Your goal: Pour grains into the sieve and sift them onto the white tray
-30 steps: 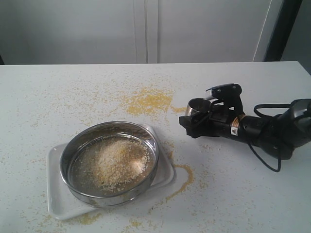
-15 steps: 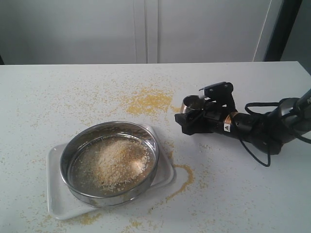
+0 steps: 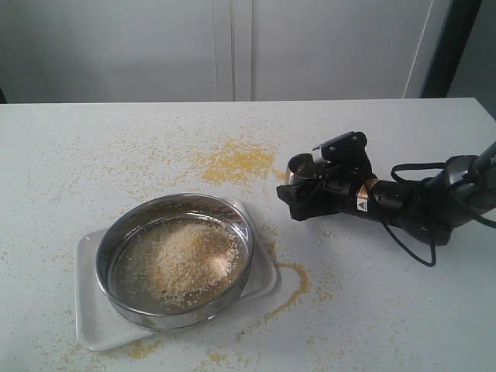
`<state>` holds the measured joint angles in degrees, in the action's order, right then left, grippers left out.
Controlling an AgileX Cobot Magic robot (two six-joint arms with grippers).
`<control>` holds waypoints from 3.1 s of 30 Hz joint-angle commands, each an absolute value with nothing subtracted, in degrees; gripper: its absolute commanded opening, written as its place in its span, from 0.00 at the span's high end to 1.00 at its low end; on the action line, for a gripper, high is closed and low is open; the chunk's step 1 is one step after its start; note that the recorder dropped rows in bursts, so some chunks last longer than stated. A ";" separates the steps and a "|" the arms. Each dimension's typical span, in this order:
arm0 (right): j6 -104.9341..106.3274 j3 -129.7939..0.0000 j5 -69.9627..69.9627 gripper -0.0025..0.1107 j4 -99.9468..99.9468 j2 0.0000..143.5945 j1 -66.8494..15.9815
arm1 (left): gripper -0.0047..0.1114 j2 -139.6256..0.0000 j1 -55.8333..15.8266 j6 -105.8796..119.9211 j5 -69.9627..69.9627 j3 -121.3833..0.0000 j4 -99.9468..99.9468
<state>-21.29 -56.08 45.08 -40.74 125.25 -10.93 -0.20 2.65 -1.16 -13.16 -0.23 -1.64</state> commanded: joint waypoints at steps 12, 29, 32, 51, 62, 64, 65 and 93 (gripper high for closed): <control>-20.74 -56.18 43.80 0.28 -41.81 121.94 -10.91 | 0.95 0.00 2.76 -1.25 -13.24 0.00 -2.07; -28.99 -55.97 40.93 0.28 -47.17 109.84 -10.91 | 0.95 0.00 2.76 -1.25 -13.24 0.00 -2.07; -31.76 -55.97 37.82 0.32 -50.80 106.82 -10.91 | 0.95 0.00 2.76 -1.25 -13.24 0.00 -2.07; -67.41 -55.97 29.25 0.98 -94.35 90.58 -10.91 | 0.95 0.00 2.76 -1.25 -13.24 0.00 -2.07; -72.16 -55.83 12.48 0.98 -99.95 86.03 -10.91 | 0.95 0.00 2.76 -1.25 -13.24 0.00 -2.07; -72.15 -55.83 4.97 0.98 -99.95 85.47 -10.91 | 0.95 0.00 2.76 -1.25 -13.24 0.00 -2.07; -72.15 -55.83 1.60 0.98 -99.95 85.37 -10.91 | 0.95 0.00 2.76 -1.25 -13.24 0.00 -2.07; -1.81 -50.60 -48.49 0.98 -17.67 71.93 -9.22 | 0.95 0.00 2.76 -1.25 -13.24 0.00 -2.07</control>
